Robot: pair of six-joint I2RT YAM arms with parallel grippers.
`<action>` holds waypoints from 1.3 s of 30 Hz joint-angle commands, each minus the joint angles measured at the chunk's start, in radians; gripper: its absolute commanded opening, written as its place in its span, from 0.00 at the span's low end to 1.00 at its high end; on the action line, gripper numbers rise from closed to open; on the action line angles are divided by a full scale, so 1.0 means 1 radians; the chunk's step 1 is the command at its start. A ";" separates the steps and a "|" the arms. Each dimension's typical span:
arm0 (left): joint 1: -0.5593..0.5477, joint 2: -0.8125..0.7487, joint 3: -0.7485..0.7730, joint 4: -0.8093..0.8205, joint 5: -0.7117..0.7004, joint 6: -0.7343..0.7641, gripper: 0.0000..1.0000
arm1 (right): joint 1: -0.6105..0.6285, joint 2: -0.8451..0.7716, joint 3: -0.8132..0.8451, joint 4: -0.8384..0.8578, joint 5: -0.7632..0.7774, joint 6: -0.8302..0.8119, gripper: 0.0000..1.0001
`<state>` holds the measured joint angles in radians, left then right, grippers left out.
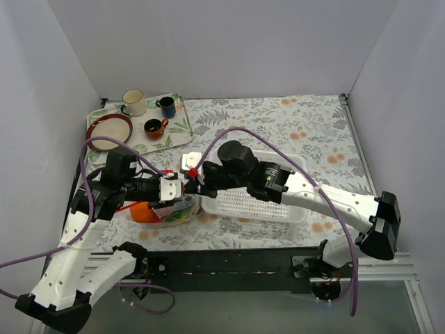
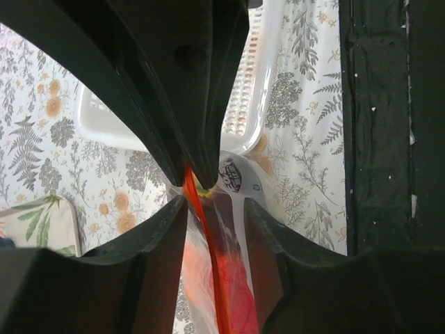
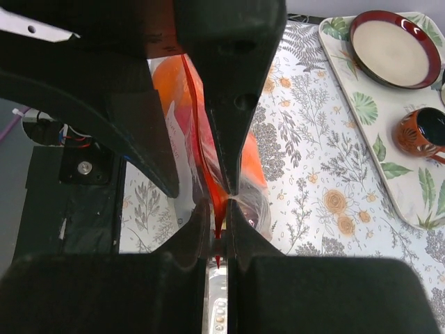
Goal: Open the zip-top bag and remove the fake food
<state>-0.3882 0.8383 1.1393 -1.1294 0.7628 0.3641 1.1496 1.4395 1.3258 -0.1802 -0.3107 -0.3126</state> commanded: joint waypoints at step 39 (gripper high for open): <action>0.000 -0.033 0.237 -0.178 -0.046 0.045 0.00 | 0.004 -0.234 -0.372 0.663 0.023 0.179 0.95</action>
<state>-0.3866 0.8200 1.3369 -1.2915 0.6617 0.3817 1.1782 1.1854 0.9249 0.3588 -0.2131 -0.1818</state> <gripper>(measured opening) 0.020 0.966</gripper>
